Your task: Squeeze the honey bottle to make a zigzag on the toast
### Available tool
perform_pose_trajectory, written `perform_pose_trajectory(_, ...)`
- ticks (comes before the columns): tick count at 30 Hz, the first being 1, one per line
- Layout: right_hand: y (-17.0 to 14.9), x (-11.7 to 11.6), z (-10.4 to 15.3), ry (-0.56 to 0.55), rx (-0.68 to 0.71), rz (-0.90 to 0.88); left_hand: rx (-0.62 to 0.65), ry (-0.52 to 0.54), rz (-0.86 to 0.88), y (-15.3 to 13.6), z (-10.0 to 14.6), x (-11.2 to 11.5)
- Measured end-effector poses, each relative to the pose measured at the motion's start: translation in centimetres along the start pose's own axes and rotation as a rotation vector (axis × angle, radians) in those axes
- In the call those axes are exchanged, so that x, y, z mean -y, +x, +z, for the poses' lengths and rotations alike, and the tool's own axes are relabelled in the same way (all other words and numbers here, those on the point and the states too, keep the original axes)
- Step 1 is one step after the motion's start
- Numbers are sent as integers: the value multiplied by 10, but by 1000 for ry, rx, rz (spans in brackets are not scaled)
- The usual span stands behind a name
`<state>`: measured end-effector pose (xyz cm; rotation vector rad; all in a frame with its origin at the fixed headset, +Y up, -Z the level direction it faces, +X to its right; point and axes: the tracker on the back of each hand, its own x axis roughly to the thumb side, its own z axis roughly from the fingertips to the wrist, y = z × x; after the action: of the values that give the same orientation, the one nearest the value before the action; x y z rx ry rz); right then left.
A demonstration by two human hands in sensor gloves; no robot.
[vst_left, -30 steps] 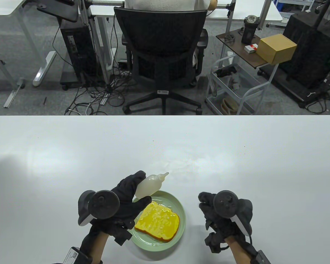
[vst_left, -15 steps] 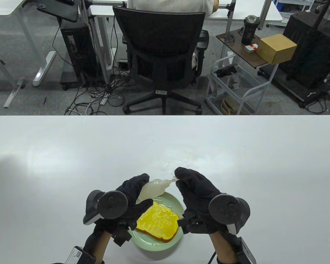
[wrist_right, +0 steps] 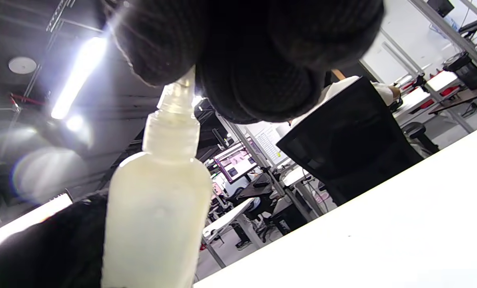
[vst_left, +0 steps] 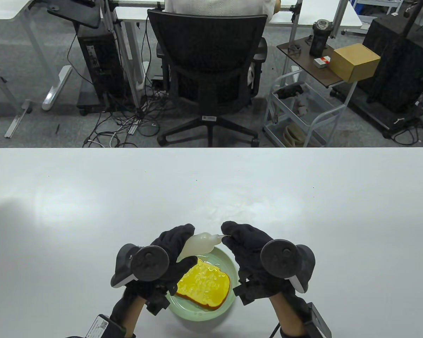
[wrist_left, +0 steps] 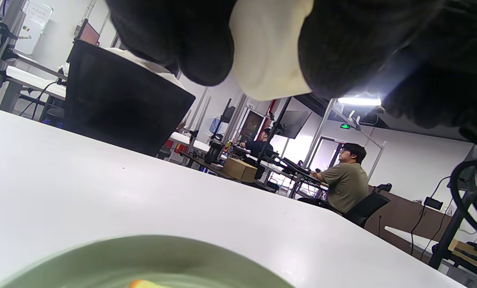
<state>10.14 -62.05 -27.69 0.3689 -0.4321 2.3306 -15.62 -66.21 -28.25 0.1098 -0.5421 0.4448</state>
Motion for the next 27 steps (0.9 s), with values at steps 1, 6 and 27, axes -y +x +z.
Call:
perform_pose_trajectory(1,0,-1,0,1,-4,13,-1,1,-12,0,0,0)
perform_pose_trajectory(6,-2,-3,1,-27,-20,57,-4,-6,-19,0,0,0)
perform_pose_trajectory(27,1,-3,1,35,6,72,-11,-4,-38,0,-1,2)
